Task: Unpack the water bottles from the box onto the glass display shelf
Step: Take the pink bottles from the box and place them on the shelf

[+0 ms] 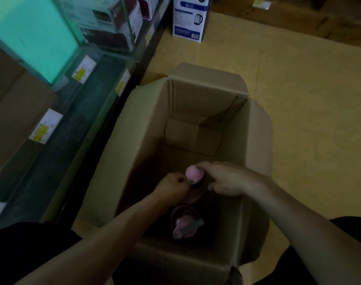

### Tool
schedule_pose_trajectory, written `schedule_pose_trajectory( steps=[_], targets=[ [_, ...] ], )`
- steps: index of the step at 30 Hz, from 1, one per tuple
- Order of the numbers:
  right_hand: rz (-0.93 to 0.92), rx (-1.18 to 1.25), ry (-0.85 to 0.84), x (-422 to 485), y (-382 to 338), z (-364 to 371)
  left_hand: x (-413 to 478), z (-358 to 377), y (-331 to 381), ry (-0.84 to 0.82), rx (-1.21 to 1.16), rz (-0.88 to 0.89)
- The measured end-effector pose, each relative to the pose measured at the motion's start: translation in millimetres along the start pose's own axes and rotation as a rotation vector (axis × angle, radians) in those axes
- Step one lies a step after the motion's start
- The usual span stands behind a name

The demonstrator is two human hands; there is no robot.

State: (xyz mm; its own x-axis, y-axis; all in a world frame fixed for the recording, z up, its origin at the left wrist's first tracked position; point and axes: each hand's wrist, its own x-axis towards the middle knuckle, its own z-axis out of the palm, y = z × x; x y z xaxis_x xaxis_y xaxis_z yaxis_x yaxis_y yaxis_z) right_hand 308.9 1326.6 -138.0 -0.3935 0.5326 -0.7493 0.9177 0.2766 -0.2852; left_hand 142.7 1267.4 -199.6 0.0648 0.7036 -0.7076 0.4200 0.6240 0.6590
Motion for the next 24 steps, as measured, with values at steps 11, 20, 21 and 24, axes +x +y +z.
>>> schedule_pose_trajectory(
  steps=[11,20,21,24],
  targets=[
    [0.008,0.056,0.04,6,-13,0,-18,-31,7,0.206,0.057,0.202],
    [-0.053,0.36,0.243,6,-19,-8,-34,-44,16,0.277,0.032,0.435],
    [-0.059,0.407,0.241,6,-19,-9,-36,-46,17,0.288,0.036,0.45],
    [-0.094,0.551,0.229,4,-23,-11,-36,-54,18,0.336,0.031,0.491]
  ],
)
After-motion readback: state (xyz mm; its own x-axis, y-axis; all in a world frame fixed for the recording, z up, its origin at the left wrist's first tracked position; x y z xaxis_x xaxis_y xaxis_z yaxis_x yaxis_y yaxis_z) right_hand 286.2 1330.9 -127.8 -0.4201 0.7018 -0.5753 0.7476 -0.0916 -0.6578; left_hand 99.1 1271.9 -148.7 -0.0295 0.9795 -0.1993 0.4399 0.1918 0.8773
